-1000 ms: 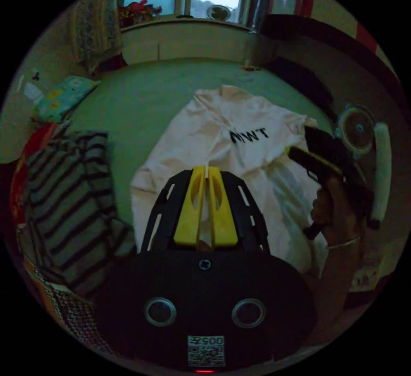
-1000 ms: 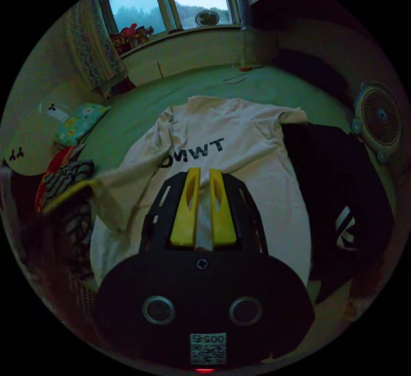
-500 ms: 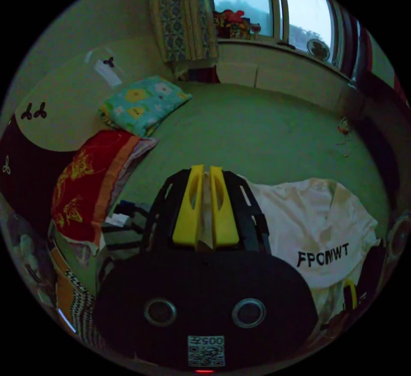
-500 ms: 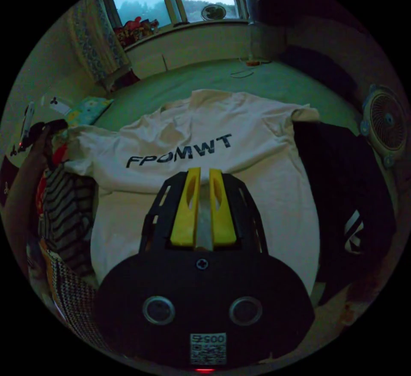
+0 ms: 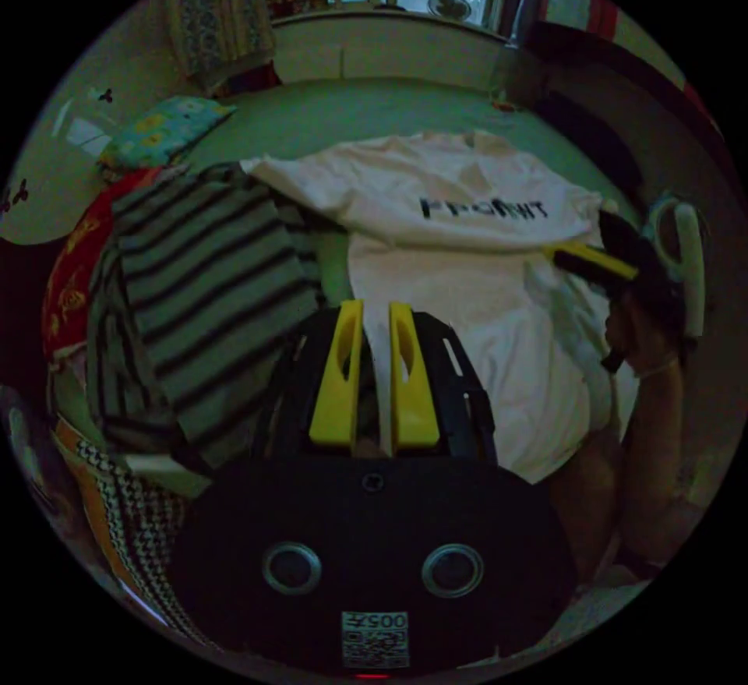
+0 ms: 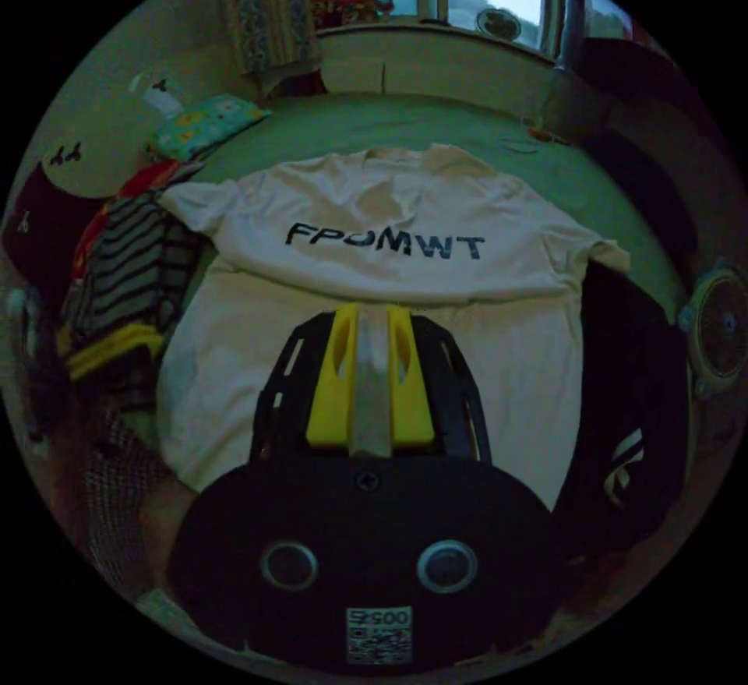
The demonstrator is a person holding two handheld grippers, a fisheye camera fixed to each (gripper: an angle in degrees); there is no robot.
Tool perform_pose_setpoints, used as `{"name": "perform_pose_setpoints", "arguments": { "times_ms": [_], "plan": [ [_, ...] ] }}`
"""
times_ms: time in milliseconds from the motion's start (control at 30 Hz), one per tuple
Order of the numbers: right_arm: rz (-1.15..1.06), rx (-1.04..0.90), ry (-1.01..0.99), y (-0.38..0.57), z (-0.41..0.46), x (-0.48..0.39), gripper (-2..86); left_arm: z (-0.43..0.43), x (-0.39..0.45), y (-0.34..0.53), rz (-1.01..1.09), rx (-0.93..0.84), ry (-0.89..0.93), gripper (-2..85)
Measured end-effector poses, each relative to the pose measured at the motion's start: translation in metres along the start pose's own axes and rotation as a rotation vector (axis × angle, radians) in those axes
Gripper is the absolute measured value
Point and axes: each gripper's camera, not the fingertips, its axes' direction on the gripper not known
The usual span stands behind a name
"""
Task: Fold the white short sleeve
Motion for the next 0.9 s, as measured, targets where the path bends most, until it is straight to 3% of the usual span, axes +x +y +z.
{"name": "perform_pose_setpoints", "arguments": {
  "times_ms": [133, 367, 567, 767, 900],
  "plan": [
    [-0.09, 0.023, 0.103, 0.049, -0.046, -0.013, 5.4, -0.008, -0.009, 0.043, -0.039, -0.041, 0.058, 8.8],
    [-0.053, -0.153, 0.284, 0.15, -0.064, 0.004, 5.6, -0.018, -0.028, 0.108, -0.062, -0.091, 0.069, 10.8],
    [-0.008, -0.153, 0.303, 0.202, -0.074, 0.007, 5.0, -0.006, -0.042, 0.152, -0.135, -0.121, 0.093, 10.8],
    [-0.052, -0.137, 0.319, 0.237, -0.112, 0.003, -1.2, -0.034, -0.057, 0.182, -0.157, -0.148, 0.174, 3.2],
    [-0.007, -0.104, 0.342, 0.267, -0.14, 0.013, -1.5, -0.072, -0.061, 0.211, -0.11, -0.09, 0.128, 1.6]
  ]
}}
